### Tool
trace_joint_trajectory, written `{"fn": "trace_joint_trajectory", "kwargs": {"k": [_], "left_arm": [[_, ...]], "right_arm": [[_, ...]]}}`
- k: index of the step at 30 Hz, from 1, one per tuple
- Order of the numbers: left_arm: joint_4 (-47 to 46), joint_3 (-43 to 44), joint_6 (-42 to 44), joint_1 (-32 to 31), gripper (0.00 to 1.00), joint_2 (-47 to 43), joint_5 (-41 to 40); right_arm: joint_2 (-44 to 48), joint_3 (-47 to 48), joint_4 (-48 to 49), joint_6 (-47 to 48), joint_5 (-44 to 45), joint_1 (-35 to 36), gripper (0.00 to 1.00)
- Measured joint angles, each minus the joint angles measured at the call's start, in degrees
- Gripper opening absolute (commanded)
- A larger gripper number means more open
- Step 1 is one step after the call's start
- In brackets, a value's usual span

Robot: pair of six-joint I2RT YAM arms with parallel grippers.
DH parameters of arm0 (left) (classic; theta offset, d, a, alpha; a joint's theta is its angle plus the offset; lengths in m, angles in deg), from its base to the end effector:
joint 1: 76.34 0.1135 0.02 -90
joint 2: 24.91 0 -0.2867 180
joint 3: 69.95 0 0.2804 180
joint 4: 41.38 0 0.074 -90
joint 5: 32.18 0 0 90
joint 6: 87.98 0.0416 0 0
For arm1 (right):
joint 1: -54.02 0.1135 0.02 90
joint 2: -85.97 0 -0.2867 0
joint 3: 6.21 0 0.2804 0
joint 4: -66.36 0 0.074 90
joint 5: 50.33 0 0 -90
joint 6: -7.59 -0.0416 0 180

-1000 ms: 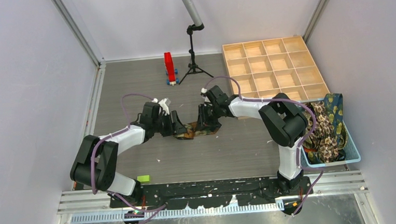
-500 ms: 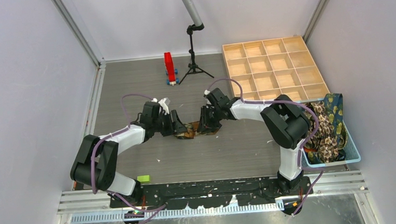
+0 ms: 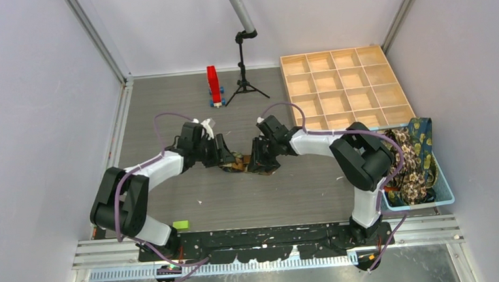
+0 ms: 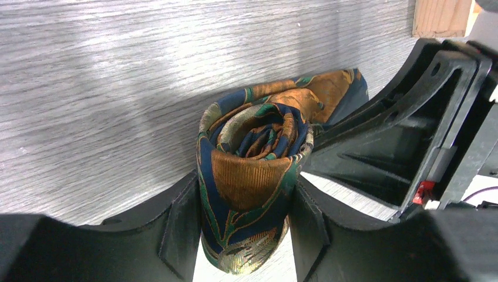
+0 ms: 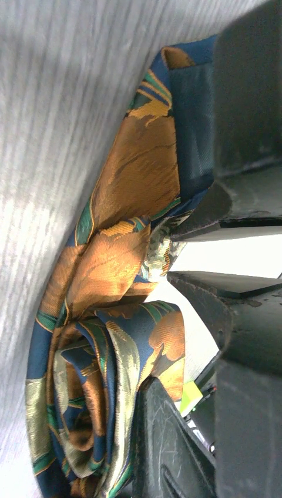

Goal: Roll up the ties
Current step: Roll the tie at the center of the board.

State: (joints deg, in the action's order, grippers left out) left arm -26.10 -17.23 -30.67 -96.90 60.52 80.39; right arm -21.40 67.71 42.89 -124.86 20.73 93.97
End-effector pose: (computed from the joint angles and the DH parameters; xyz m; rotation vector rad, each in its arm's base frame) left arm 0.2831 -0.1232 0.1642 -0.0741 2.5219 -0.8816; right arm 0.2991 0.2681 0.1376 -0.0771 2.7855 0.8937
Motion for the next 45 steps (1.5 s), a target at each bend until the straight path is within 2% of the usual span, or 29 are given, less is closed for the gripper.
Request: {"fn": "trace_joint_trajectory", "kwargs": {"k": [6,12,18,24,29,33,45], "left_arm": [[3.9,2.3,2.4,0.0,0.50,0.6,0.0],[8.6,4.5,6.1,0.0,0.48,0.7,-0.3],[12.4,6.1,9.0,0.0,0.47,0.7,-0.8],[15.0,7.3,10.5,0.0,0.46,0.7,-1.4],[15.4,7.4,10.8,0.0,0.46,0.7,-1.5],[15.9,7.4,10.9,0.0,0.46,0.7,-1.5],[19.4,9.8,11.3,0.0,0.45,0.7,-3.1]], "right_arm": [[1.4,-1.0,-1.4,-0.6,0.7,1.9,0.31],[3.6,-0.9,-8.5,-0.1,2.6,2.8,0.30],[5.4,5.2,-14.7,1.9,5.0,2.2,0.30],[4.6,11.3,-14.6,3.8,5.9,-0.3,0.29],[-2.2,13.8,-12.0,4.9,5.6,-1.2,0.29],[-6.6,13.0,-10.8,4.6,3.7,-1.2,0.29],[-3.2,5.7,-3.2,2.0,2.8,0.9,0.28]]}}
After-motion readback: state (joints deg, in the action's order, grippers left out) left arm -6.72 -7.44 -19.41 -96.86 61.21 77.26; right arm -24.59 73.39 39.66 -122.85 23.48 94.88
